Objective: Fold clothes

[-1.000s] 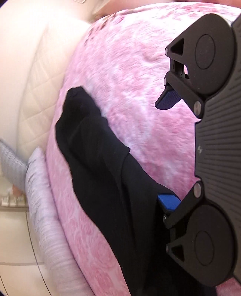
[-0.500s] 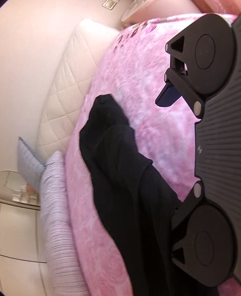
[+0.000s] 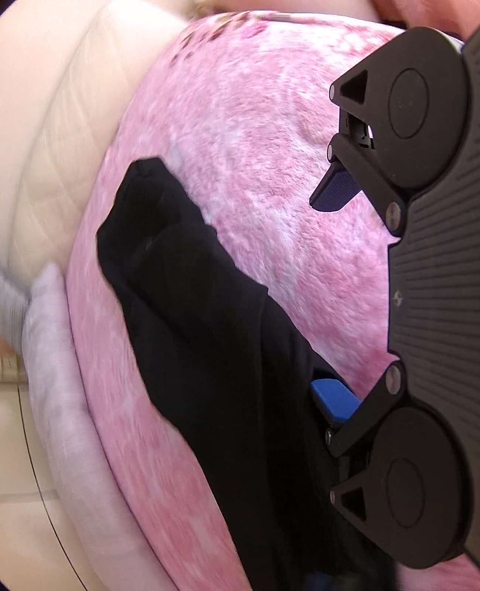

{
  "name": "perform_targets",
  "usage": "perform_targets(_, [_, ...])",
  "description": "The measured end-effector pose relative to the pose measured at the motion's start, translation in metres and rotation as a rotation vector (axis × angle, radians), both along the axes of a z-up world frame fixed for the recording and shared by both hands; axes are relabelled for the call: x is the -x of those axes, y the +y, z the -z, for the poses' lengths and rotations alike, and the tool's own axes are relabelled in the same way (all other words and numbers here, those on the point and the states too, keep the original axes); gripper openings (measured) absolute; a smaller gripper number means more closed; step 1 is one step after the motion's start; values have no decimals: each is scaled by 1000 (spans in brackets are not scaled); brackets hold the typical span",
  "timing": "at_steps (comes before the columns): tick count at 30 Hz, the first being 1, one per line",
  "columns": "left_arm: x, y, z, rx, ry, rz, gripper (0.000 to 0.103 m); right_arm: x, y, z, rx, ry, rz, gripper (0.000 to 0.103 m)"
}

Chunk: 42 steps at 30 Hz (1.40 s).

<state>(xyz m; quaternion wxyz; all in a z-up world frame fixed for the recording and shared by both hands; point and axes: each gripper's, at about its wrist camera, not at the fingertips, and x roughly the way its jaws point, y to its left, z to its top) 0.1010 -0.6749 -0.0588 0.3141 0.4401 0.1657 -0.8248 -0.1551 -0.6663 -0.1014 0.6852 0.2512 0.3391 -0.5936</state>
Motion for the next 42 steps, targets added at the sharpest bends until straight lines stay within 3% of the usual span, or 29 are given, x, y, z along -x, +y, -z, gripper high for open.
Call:
perform_targets(4, [-10,-20,-17,33,45,-90,20,33,-12,-35,61,54,-102,100])
perform_targets(6, [-5,-39,-20,67,30,-145,21,51,-40,-45,85,79,-165,98])
perform_targets(9, [11,-74,-16,114,-1,-217,21,76,-109,-56,127,98,-291,94])
perform_targets(11, [28,-102,-13,139,-5,-260,25,92,-168,-57,139,64,-354,92])
perform_targets(14, [57,-147,-6,169,18,-316,41,111,-252,-48,126,33,-433,88])
perform_targets(18, [104,-209,8,176,46,-339,50,130,-350,-27,69,-6,-520,86])
perform_targets(21, [132,-244,24,157,18,-326,53,142,-402,-9,-23,-98,-556,86])
perform_targets(22, [140,-253,30,147,3,-317,52,144,-413,-4,-41,-130,-561,85])
perform_targets(23, [146,-259,36,126,-27,-294,40,145,-423,1,-59,-159,-567,85])
perform_targets(24, [151,-264,42,100,-63,-266,16,143,-427,4,-72,-172,-589,83])
perform_targets(26, [154,-262,47,81,-110,-225,3,139,-436,11,-98,-197,-633,80])
perform_targets(31, [133,-258,30,92,-79,-207,2,127,-457,29,-164,-259,-743,75])
perform_targets(32, [130,-258,24,95,-72,-202,2,125,-461,32,-179,-273,-763,64])
perform_targets(33, [127,-259,19,98,-64,-197,2,125,-463,35,-212,-296,-769,44])
perform_targets(36, [120,-266,-2,106,-31,-192,2,136,-461,21,-236,-345,-717,12])
perform_targets(40, [118,-294,-9,123,-31,-227,3,165,-459,-16,-176,-349,-590,7])
perform_targets(42, [121,-316,9,106,-81,-267,5,171,-465,-21,-128,-286,-509,6])
